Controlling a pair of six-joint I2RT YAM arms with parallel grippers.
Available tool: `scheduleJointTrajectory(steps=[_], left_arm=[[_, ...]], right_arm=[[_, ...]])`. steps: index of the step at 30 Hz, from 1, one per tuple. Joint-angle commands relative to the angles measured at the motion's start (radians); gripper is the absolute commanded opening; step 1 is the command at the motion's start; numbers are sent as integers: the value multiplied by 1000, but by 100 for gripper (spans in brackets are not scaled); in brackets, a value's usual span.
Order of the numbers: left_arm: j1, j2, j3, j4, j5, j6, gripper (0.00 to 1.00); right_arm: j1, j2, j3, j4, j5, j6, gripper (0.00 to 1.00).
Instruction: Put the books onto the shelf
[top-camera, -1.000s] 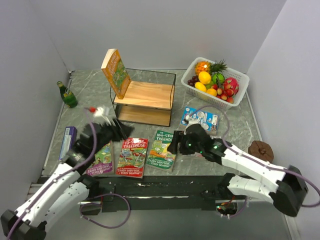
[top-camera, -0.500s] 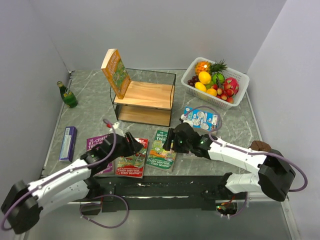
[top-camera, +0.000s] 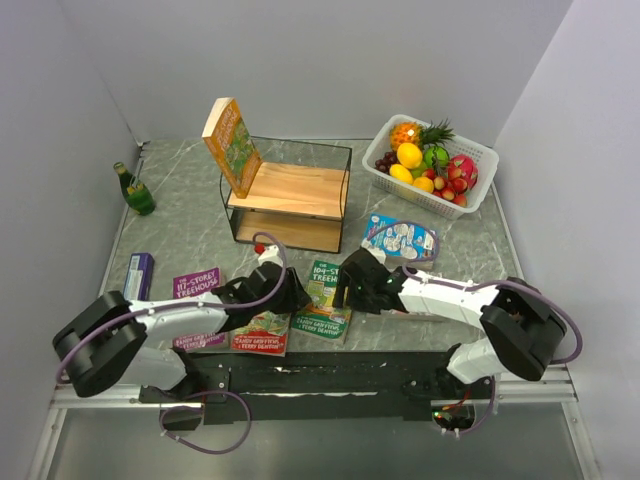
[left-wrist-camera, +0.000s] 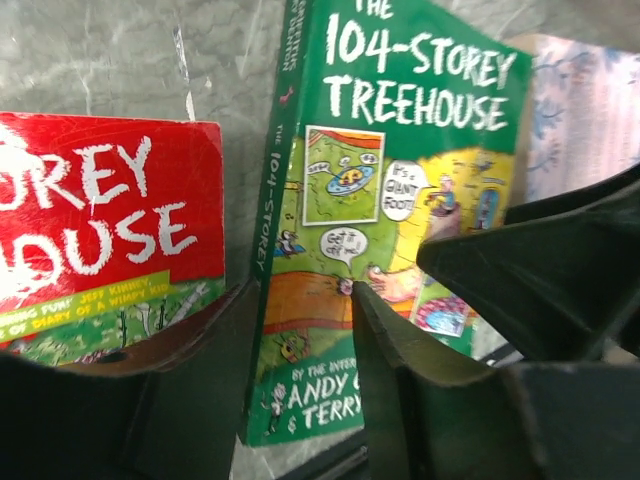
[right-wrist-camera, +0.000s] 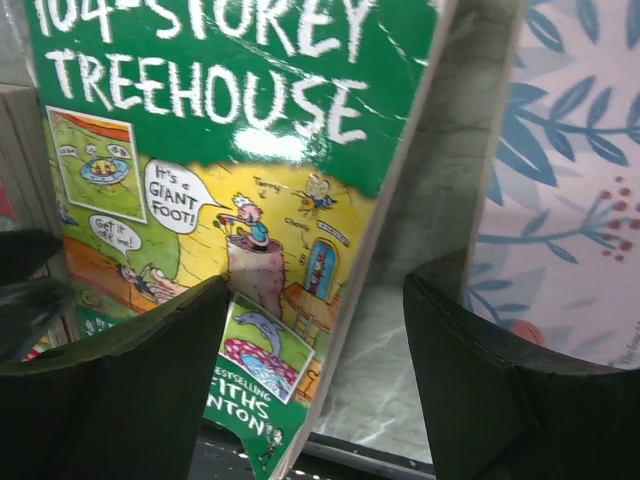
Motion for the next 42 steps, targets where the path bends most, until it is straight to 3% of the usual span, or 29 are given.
scheduleJointTrajectory(steps=[1, 8, 11, 14, 15, 17, 22, 23, 25, 26, 28, 31, 35, 38, 42], left_arm=[[-22, 51, 27, 65, -11, 1, 46], [-76, 148, 24, 115, 29, 6, 33], [-105, 192, 33, 129, 32, 3, 29], [-124, 218, 53, 122, 27, 6, 28], [-125, 217, 67, 109, 14, 7, 28], [-125, 205, 107, 36, -13, 10, 29], [-125, 42, 217, -225, -177, 30, 46], [-125, -37, 246, -290, -195, 35, 55], [-125, -123, 267, -341, -232, 52, 62], [-125, -166, 286, -393, -250, 53, 77], [-124, -281, 306, -437, -301, 55, 95], [-119, -419, 337, -493, -301, 95, 96], [-95, -629, 348, -474, -164, 155, 96], [-61, -746, 342, -448, -135, 138, 96], [-21, -791, 354, -403, -6, 202, 96]], right_arm=[[-3, 46, -70, 194, -92, 36, 77], [-3, 7, -227, 540, -244, 82, 69], [-2, -46, -259, 607, -250, 79, 59], [-2, -97, -244, 555, -237, 62, 29], [-3, -108, -235, 524, -234, 55, 13], [11, -147, -191, 388, -202, 32, 0], [84, -301, -65, 58, -103, -45, 0], [93, -350, -20, 20, -103, -62, 0], [119, -388, 32, -111, -105, -106, 0], [124, -422, 72, -140, -111, -126, 0], [127, -457, 106, -224, -112, -159, 0], [129, -531, 146, -266, -148, -209, 0], [126, -600, 234, -262, -224, -294, 0], [111, -597, 291, -219, -334, -390, 0], [36, -570, 339, -169, -522, -468, 0]])
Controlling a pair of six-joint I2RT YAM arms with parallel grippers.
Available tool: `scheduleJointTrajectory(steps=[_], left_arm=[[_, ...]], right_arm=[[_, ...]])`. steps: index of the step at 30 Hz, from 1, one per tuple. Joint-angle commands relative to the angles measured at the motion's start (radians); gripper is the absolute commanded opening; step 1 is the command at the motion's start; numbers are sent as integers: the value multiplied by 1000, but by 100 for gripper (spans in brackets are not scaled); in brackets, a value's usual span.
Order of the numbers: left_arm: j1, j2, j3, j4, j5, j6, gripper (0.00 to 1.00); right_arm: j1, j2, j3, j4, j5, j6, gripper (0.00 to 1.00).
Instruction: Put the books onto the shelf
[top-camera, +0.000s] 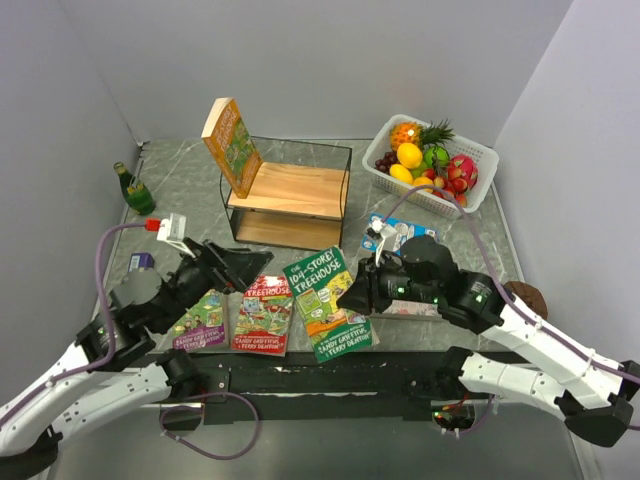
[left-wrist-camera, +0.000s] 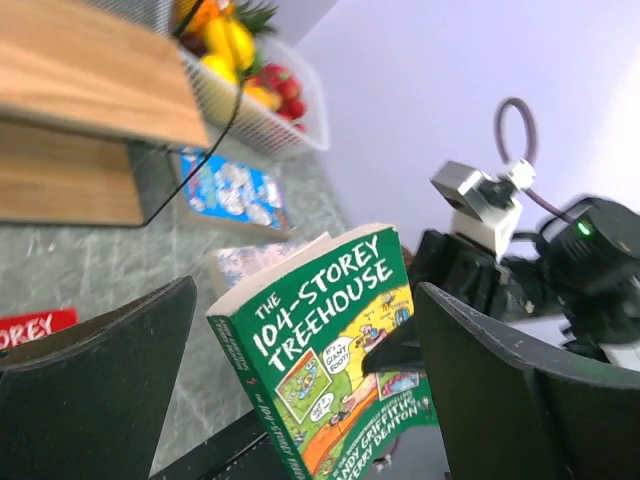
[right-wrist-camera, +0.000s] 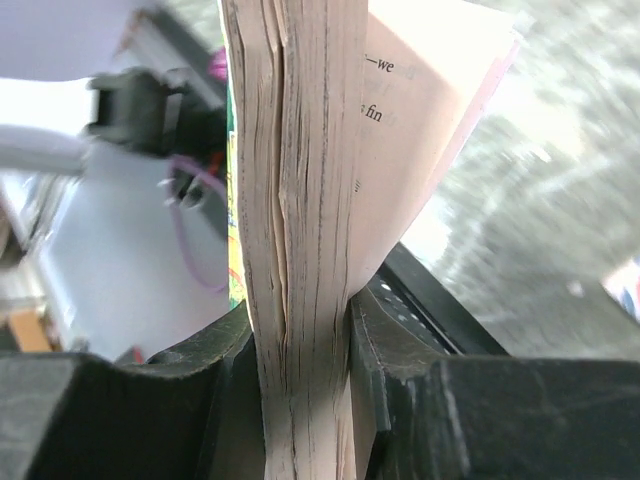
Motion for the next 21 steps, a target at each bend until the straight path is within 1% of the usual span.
scheduleJointTrajectory(steps=[1, 2, 3, 4, 5, 9, 12, 18, 21], left_arm=[[33, -7, 47, -27, 162, 68, 96], [35, 14, 74, -43, 173, 68, 98], [36, 19, 81, -51, 211, 68, 99], [36, 19, 79, -51, 223, 62, 99], [38, 8, 73, -46, 233, 56, 99], [38, -21, 53, -13, 274, 39, 99], [39, -12, 52, 4, 305, 35, 99], [39, 25, 67, 32, 345, 45, 95], [41, 39, 76, 50, 369, 56, 87]], right_arm=[[-75, 8, 107, 128, -252, -113, 0], [-90, 10, 110, 163, -283, -110, 0], [-130, 11, 113, 180, -317, -100, 0], [-145, 16, 127, 186, -375, -95, 0], [-161, 15, 134, 193, -397, -92, 0], [-181, 28, 185, 190, -471, -110, 0], [-181, 45, 216, 186, -521, -118, 0], [-184, 50, 249, 168, -567, -143, 0], [-182, 51, 257, 151, -577, -155, 0]])
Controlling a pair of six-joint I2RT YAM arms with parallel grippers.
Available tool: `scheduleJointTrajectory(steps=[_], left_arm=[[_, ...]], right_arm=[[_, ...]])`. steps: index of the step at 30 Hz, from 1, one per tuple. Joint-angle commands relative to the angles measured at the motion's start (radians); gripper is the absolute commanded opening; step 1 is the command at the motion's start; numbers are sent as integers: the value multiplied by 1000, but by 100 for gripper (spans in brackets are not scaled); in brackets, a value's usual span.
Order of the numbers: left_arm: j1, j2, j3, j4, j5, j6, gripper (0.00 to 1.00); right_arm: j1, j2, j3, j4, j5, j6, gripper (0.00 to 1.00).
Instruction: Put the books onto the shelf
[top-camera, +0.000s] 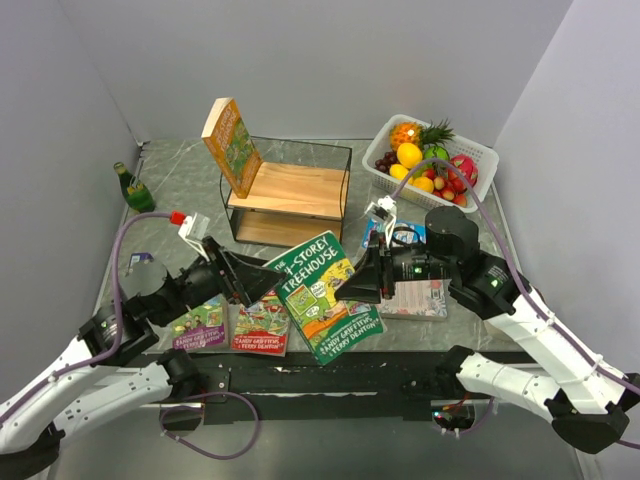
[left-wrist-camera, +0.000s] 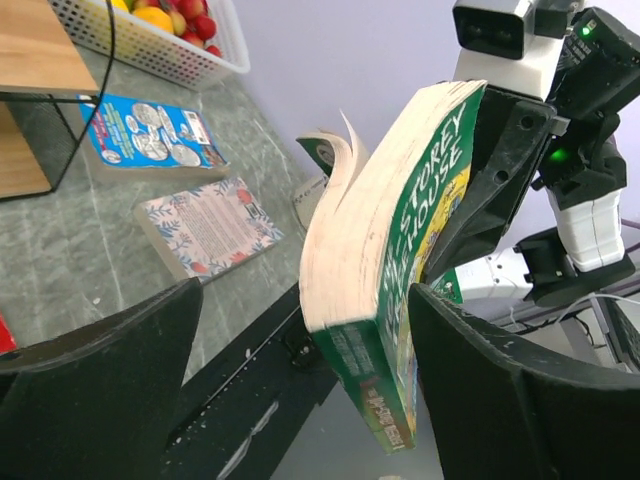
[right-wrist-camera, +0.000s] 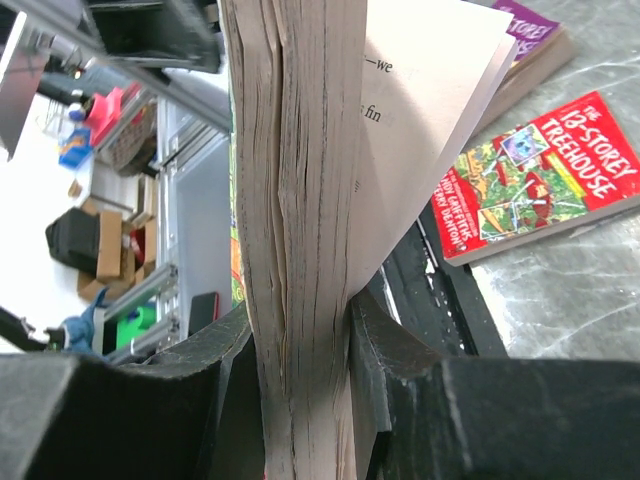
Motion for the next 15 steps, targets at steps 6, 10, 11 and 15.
scheduleJointTrajectory(steps=[6, 10, 11, 15], left_arm=[[7, 35, 46, 95, 116, 45, 53], [9, 50, 58, 110, 170, 59, 22], [9, 53, 60, 119, 182, 62, 17], [9, 64, 71, 113, 187, 72, 1]], right_arm=[[-5, 8, 84, 31, -83, -58, 0], [-5, 15, 87, 23, -84, -70, 0], [-5, 15, 87, 20, -84, -72, 0], [-5, 26, 109, -12, -31, -84, 0]])
